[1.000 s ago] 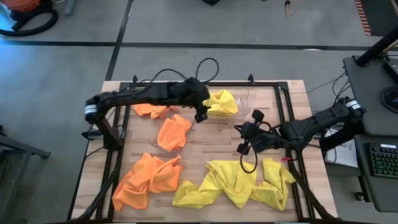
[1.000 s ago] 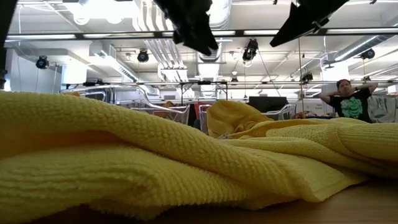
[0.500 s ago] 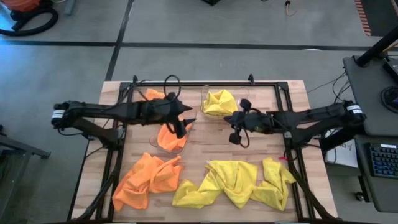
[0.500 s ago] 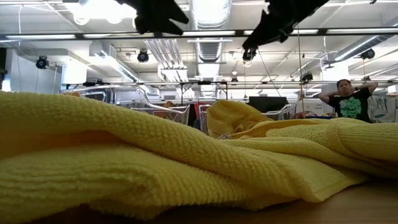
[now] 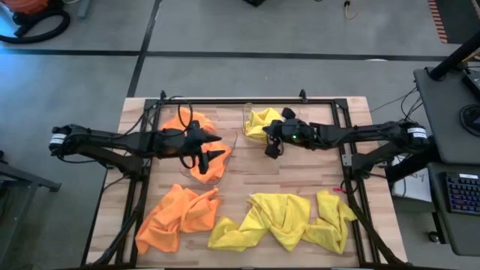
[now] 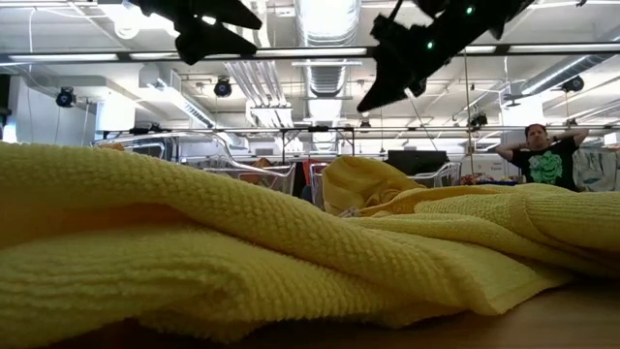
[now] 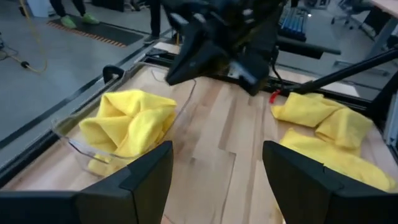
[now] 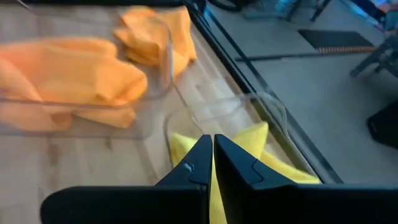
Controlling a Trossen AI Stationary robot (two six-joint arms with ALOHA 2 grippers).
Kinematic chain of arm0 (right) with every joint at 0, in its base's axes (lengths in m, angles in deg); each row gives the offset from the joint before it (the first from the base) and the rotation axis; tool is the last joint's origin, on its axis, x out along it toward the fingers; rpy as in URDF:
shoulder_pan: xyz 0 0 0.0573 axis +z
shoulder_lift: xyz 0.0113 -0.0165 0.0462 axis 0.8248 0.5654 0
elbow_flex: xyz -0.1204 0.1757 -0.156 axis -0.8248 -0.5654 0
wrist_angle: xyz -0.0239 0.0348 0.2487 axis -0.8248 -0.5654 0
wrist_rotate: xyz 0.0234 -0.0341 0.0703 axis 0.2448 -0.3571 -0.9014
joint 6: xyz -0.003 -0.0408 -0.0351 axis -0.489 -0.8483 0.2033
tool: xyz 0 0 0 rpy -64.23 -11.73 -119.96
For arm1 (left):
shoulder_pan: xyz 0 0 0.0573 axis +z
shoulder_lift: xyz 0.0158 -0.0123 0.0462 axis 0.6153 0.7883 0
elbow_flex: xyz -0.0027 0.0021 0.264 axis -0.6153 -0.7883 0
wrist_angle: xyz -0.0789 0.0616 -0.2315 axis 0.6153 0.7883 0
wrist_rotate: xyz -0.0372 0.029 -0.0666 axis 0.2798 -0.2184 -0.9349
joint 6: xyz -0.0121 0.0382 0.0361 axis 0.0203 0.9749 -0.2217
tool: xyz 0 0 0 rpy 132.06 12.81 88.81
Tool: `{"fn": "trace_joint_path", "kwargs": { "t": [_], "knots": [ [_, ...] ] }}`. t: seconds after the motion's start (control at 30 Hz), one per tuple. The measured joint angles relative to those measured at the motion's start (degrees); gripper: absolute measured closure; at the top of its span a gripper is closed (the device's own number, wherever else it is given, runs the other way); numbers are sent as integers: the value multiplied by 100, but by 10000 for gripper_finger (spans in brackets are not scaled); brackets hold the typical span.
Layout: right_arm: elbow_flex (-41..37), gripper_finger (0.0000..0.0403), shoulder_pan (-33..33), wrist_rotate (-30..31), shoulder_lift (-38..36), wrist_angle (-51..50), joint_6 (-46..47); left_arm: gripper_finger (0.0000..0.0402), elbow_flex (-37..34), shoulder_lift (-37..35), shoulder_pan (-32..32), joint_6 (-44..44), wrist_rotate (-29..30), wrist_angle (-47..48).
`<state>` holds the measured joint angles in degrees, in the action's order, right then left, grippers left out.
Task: Sort microfiber towel by color & place in baskets
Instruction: Put the yellow microfiber towel into the right transparent bin
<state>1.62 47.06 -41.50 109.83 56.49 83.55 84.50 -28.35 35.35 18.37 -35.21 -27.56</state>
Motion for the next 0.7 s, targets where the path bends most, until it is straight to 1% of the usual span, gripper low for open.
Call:
{"fn": "trace_joint_path", "kwargs": {
  "t": [0.17, 0.33, 0.47, 0.7],
  "knots": [
    [0, 390, -192, 0, 464, 73, 9, 170, -252, -253, -33, -102, 0, -169],
    [0, 390, -344, -12, 1005, 299, 40, 170, -355, -383, -33, -123, 0, -178],
    [0, 390, -532, -43, 1302, 300, 294, 170, -371, -392, -33, -123, -1, -190],
    [0, 390, -953, -681, 1405, 307, 822, 170, -369, -385, -33, -123, 0, -175]
  ]
}}
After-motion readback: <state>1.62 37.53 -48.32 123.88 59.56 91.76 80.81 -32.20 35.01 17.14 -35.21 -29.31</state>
